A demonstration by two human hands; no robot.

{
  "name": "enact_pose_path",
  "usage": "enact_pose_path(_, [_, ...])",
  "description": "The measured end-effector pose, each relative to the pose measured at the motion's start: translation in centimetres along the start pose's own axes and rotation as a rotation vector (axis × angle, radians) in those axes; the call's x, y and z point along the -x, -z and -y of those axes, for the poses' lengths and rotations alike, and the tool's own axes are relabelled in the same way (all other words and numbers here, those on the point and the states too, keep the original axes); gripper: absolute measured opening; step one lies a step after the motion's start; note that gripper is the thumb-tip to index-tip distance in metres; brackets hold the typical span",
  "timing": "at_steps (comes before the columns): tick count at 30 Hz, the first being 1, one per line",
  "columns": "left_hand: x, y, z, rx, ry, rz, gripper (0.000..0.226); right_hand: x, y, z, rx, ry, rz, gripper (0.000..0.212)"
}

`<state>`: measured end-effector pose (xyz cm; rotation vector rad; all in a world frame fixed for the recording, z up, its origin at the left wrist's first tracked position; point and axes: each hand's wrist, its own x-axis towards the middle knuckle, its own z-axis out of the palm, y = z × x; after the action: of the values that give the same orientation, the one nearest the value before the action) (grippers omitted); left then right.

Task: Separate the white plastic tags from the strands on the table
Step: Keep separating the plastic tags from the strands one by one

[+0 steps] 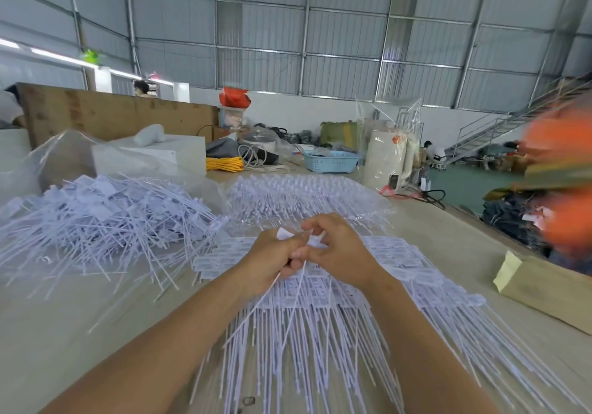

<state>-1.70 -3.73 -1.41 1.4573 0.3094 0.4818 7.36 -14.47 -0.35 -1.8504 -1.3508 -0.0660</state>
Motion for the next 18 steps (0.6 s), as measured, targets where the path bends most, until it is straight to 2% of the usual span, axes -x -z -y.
enact_pose_path(2, [0.00,0.04,-0.08,-0.028,-0.026,-0.051,0.021,-0.02,0.18,-0.10,0.022,-0.034,0.077,0.026])
enact_pose_path(4, [-0.01,0.07,0.02,-0.049,-0.042,-0.095,0.024,0.00,0.18,-0.32,-0.013,-0.058,0.145,0.038])
enact_pose_path(9, [-0.07,-0.28,0.34,-0.103,-0.078,-0.198,0.023,0.19,0.35,0.02,-0.044,-0.055,0.179,0.030])
enact_pose_path(12, [0.04,-0.52,0.55,-0.178,-0.093,-0.204,0.025,0.16,0.31,-0.21,-0.060,-0.055,0.183,0.030])
enact_pose_path(15, [0.19,-0.69,0.63,-0.216,-0.096,-0.159,0.030,0.25,0.21,-0.21,-0.085,-0.018,0.182,0.042])
enact_pose_path(18, [0.23,-0.83,0.31,-0.219,-0.090,-0.115,0.031,0.30,0.16,-0.30,-0.097,-0.018,0.197,0.028])
